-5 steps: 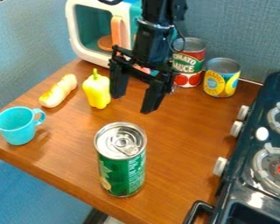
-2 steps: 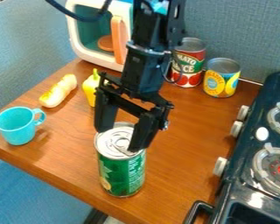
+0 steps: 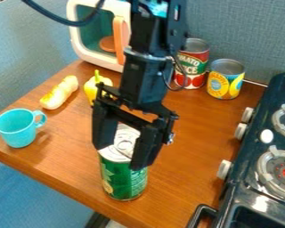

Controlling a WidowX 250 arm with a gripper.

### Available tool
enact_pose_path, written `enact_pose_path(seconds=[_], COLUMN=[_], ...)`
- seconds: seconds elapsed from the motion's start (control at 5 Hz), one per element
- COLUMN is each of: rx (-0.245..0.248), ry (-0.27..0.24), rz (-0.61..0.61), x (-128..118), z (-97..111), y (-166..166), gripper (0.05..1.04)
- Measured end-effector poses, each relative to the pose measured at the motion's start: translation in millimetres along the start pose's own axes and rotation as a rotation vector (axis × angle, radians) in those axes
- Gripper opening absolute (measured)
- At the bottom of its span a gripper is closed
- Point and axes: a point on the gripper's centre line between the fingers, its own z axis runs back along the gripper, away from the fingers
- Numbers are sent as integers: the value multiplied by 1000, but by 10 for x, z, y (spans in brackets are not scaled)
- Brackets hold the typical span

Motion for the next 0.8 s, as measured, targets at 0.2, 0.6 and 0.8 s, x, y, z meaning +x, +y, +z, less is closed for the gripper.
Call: enact_pose_path(seconds=[0.2, 0.6, 0.8], rx=[-1, -68, -81], ry=[69, 198, 233], rz=[-14, 73, 95], x=[79, 38, 21], z=[-173, -458, -504], y=[-4, 119, 173], gripper=[1001, 1001, 1001])
